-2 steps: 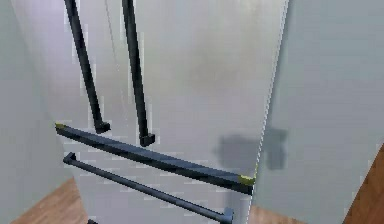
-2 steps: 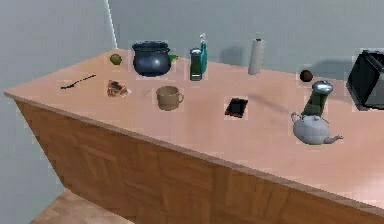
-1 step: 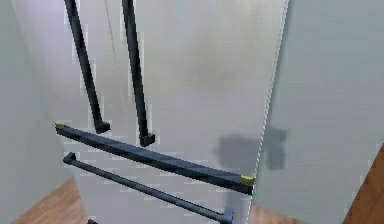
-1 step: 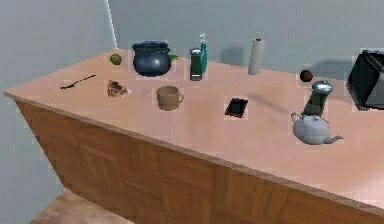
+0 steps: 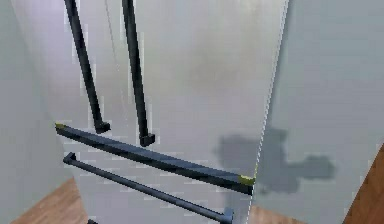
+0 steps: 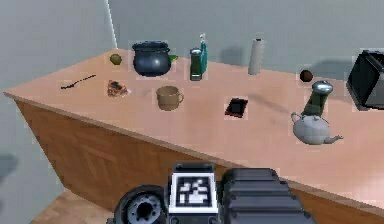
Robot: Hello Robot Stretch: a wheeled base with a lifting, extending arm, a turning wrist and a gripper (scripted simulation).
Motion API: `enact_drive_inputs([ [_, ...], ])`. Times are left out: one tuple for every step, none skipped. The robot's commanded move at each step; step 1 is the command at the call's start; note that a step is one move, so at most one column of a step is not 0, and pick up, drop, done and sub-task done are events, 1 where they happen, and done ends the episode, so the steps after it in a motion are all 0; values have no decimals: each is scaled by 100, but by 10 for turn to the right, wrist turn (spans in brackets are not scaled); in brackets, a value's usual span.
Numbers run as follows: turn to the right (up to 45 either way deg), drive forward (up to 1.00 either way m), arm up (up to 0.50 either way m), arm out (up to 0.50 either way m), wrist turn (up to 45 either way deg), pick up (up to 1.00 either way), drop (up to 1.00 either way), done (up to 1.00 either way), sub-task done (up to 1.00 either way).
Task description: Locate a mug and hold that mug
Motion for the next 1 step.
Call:
enact_drive_inputs([
  [0,0,0,48,0,0,0,0,0],
])
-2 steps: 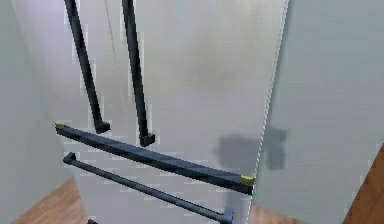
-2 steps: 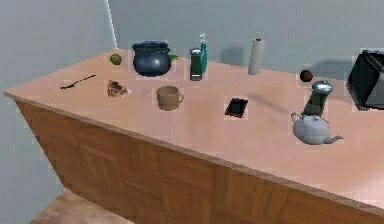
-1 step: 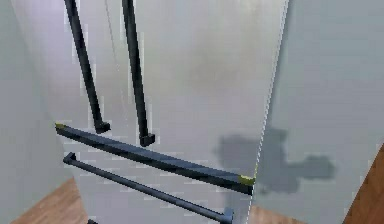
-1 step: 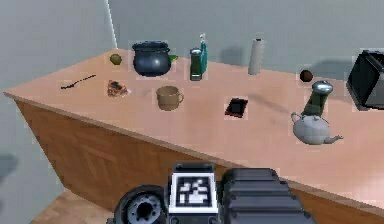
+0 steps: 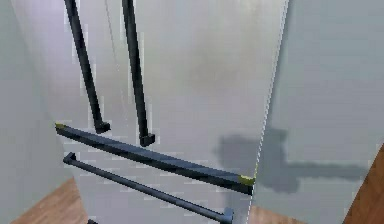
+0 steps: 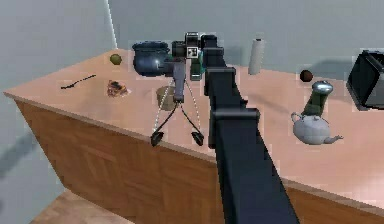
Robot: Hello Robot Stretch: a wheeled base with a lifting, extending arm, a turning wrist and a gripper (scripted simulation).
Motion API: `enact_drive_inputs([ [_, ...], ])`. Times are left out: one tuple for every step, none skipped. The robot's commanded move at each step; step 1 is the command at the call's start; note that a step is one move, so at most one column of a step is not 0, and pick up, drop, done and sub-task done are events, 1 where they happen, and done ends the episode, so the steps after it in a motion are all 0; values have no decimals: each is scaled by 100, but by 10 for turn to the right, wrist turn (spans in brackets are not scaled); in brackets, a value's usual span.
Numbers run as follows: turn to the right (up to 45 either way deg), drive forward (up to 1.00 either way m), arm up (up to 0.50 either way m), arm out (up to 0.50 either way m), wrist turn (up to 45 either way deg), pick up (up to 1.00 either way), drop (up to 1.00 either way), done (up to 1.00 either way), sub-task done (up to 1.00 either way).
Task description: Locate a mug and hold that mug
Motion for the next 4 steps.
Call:
enact_drive_inputs([
  [0,0,0,0,450,0,0,0,0],
  [0,0,0,0,450,0,0,0,0],
  [0,0,0,0,450,0,0,0,0],
  [0,0,0,0,300,0,0,0,0],
])
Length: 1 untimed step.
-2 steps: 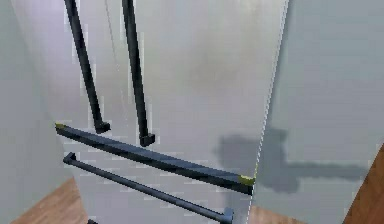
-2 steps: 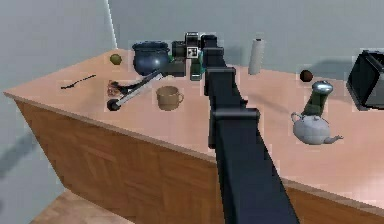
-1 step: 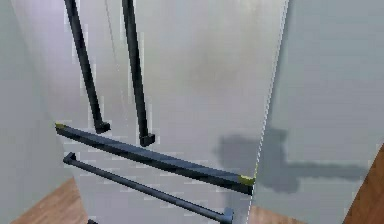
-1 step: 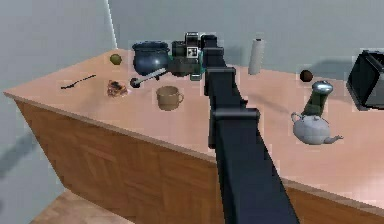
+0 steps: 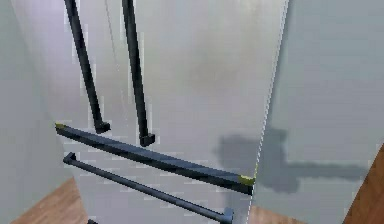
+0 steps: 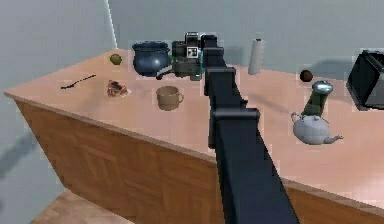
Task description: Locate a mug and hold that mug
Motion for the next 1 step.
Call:
enact_drive_inputs([
  [0,0,-16,0,0,0,0,0,0],
])
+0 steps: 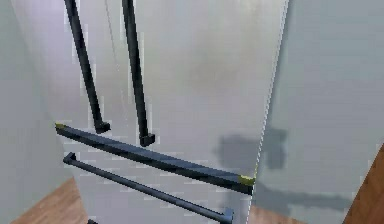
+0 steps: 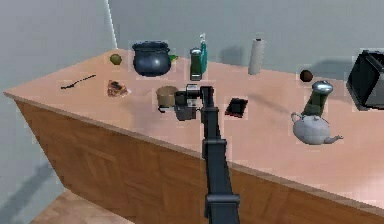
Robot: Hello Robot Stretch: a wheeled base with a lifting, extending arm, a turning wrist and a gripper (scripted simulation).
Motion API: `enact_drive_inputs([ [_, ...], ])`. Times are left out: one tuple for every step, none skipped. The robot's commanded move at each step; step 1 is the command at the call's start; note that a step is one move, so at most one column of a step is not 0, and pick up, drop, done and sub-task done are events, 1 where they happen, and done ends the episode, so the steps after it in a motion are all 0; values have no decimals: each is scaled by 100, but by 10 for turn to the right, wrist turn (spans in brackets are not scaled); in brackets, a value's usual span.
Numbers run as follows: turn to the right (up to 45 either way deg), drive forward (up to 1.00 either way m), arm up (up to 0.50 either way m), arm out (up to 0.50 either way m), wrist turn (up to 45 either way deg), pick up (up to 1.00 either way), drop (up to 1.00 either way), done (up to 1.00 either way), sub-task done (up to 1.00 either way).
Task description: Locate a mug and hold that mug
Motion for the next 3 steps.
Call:
enact_drive_inputs([
  [0,0,0,0,0,100,0,0,0],
  [0,0,10,0,0,0,0,0,0],
  [0,0,0,0,0,0,0,100,0],
])
